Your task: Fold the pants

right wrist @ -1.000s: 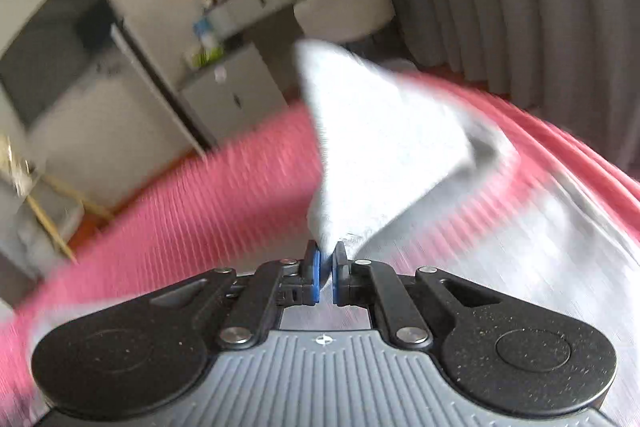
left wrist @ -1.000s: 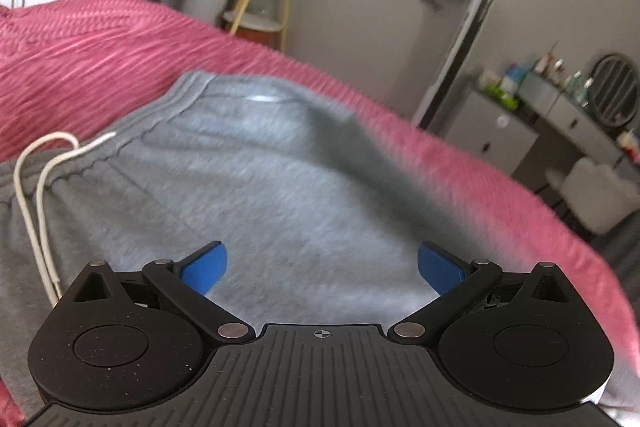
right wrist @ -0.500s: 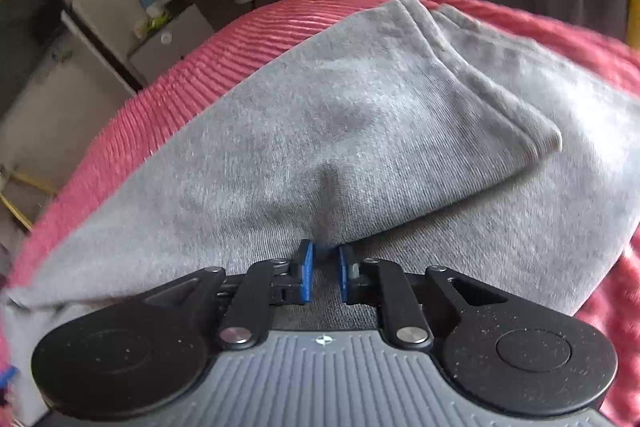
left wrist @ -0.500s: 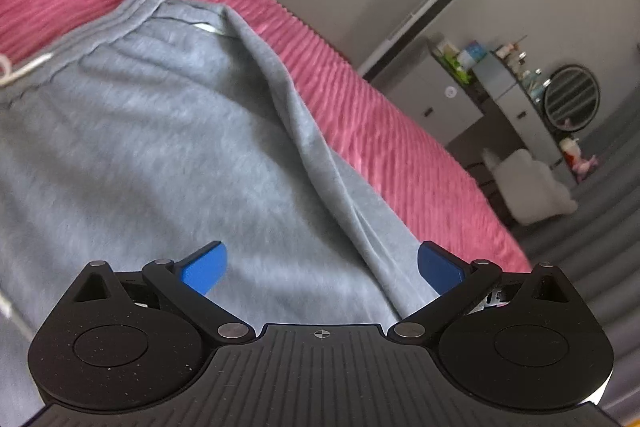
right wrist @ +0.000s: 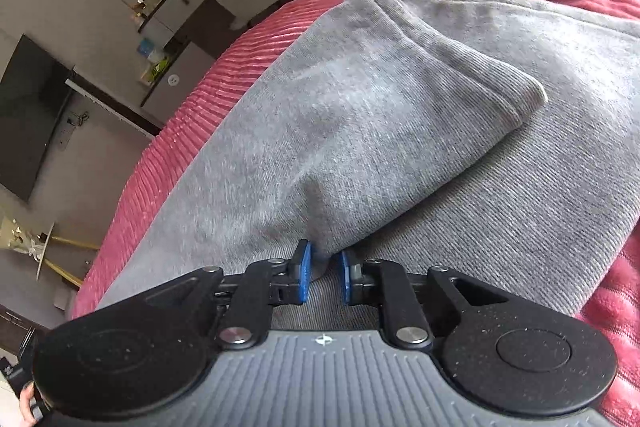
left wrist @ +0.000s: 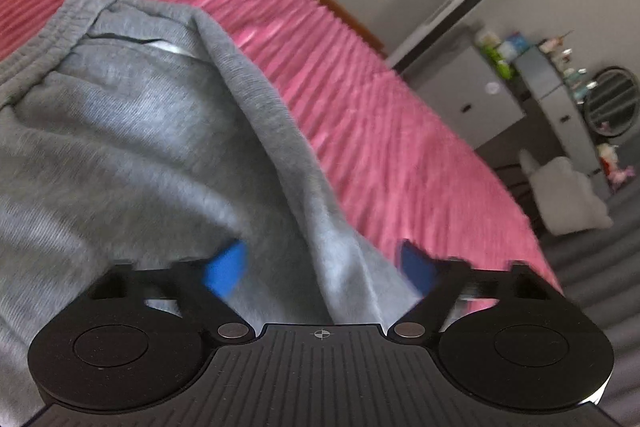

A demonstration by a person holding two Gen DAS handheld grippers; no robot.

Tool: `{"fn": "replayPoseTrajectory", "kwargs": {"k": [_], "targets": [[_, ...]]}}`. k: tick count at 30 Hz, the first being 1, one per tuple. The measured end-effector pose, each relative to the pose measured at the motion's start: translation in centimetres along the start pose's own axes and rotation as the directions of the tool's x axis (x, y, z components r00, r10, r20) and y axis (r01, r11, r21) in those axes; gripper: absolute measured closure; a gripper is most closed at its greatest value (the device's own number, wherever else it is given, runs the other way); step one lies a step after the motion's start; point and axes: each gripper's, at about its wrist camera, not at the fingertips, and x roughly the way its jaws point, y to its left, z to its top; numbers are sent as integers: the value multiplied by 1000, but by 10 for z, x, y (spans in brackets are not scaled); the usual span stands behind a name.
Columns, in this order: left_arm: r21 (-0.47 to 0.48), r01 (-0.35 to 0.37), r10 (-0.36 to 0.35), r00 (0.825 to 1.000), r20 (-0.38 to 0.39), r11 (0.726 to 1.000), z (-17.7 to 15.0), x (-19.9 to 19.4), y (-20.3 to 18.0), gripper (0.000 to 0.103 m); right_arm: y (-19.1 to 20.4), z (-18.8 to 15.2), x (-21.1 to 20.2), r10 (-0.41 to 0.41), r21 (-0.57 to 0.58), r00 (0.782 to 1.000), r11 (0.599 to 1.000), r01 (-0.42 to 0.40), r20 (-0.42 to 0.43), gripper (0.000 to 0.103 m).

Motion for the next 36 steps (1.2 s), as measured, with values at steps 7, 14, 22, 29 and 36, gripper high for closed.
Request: {"fn": "replayPoseTrajectory", "kwargs": {"k": [7, 14, 22, 29, 36], "targets": [[36, 23, -22, 999, -41, 999, 16, 17, -8, 78, 20, 2, -2, 50, -72, 999, 996, -51, -20, 27], [55, 41, -41, 999, 6, 998, 7, 5, -1, 92, -4, 16, -17, 34, 116, 999, 993, -37, 26, 25], [8, 42, -42, 999, 14, 999, 12, 10, 8, 86, -29, 44, -7, -50, 218, 995, 975, 30, 84, 74], [6, 106, -106, 994, 22, 994, 29, -12, 7, 94, -31, 65, 5, -49, 265, 997, 964, 34, 51, 98], [120, 207, -227, 953, 198, 971, 32, -135, -23, 94, 36, 140, -26, 138, 165, 976, 972, -166, 170, 98]]}}
